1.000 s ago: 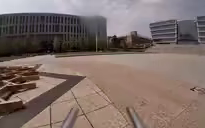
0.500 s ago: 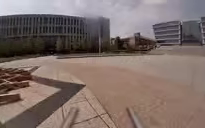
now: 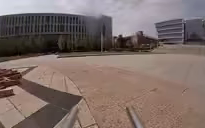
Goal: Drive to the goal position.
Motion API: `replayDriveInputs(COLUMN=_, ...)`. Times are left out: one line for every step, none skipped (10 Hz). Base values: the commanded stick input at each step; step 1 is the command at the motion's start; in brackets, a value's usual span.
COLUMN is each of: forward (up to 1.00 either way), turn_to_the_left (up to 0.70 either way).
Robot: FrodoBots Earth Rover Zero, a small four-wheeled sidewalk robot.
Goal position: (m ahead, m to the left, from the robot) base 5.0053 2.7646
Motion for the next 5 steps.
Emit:
replayDriveInputs(forward=1.0, turn_to_the_left=0.02)
replayDriveInputs(forward=1.0, turn_to_the_left=0.02)
replayDriveInputs(forward=1.0, turn_to_the_left=0.02)
replayDriveInputs(forward=1.0, turn_to_the_left=0.02)
replayDriveInputs(forward=1.0, turn_to_the_left=0.02)
